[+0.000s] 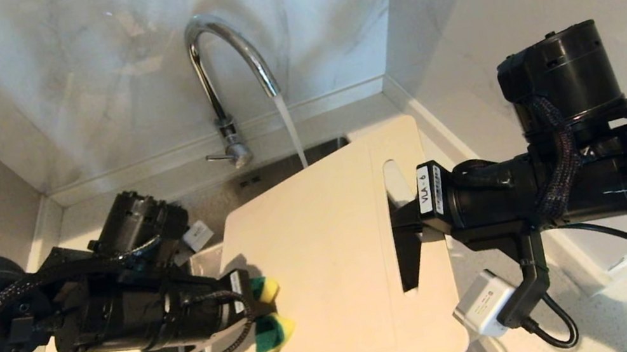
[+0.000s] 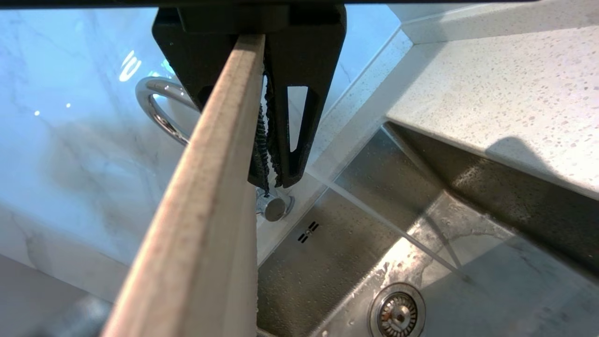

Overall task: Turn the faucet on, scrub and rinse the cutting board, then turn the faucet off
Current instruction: Scrub the cutting board underwater

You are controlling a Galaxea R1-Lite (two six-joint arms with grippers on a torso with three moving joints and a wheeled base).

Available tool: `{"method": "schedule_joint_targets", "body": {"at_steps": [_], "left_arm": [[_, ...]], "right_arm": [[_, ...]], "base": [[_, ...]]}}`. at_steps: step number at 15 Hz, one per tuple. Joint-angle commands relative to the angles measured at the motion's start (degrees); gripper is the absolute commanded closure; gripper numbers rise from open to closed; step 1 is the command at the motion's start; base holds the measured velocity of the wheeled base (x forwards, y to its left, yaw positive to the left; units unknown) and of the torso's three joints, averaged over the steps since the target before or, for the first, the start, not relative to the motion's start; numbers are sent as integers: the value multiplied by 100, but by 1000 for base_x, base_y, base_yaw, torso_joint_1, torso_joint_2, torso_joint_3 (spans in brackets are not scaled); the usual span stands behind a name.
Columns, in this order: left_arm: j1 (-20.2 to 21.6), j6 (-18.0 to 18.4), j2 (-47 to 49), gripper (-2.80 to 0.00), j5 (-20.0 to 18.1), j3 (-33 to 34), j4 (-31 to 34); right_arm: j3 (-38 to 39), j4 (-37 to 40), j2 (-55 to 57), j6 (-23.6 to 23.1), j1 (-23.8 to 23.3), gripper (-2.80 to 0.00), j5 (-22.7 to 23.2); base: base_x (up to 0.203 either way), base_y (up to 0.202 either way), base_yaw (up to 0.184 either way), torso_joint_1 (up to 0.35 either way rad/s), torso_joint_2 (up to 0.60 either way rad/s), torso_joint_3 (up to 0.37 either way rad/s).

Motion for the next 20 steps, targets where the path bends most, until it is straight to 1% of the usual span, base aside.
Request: {"method": "schedule_joint_targets", "body": {"at_steps": [1,3,6,8,10,11,12,14,17,19,20], "left_arm": [[775,150,-177,0,-236,825,-467],[1336,367,-226,0,-470,1183,-820],[2111,729,-296,0,-771,1452,-930],[2619,901,-311,0,-1059,1491,-937],[2912,962,-501,0,-1184,1459,-939],[3027,966,-627,0,-1279,1395,-937],[3107,952,-703,0,-1398,1214,-892],[3181,856,-853,0,-1478,698,-622],[3120,544,-995,0,-1578,-622,237],[2841,249,-988,0,-1661,-1666,846],[2552,79,-936,0,-1673,-2104,1070]], "right_arm": [[0,2,-9,-77,5,0,25],[0,2,-9,-69,5,0,25],[9,-15,-18,45,5,0,25],[141,-252,-23,98,5,0,25],[356,-538,-69,296,5,0,25],[374,-618,-79,309,5,0,25],[387,-631,-88,309,5,0,32],[387,-631,-97,309,5,0,34],[387,-626,-97,291,27,0,52],[387,-622,-97,295,92,0,52],[387,-622,-97,300,146,0,52]], "base": [[0,0,0,0,0,0],[0,0,0,0,0,0],[0,0,0,0,0,0],[0,0,0,0,0,0],[0,0,0,0,0,0],[0,0,0,0,0,0],[0,0,0,0,0,0],[0,0,0,0,0,0],[0,0,0,0,0,0],[0,0,0,0,0,0],[0,0,0,0,0,0]]}}
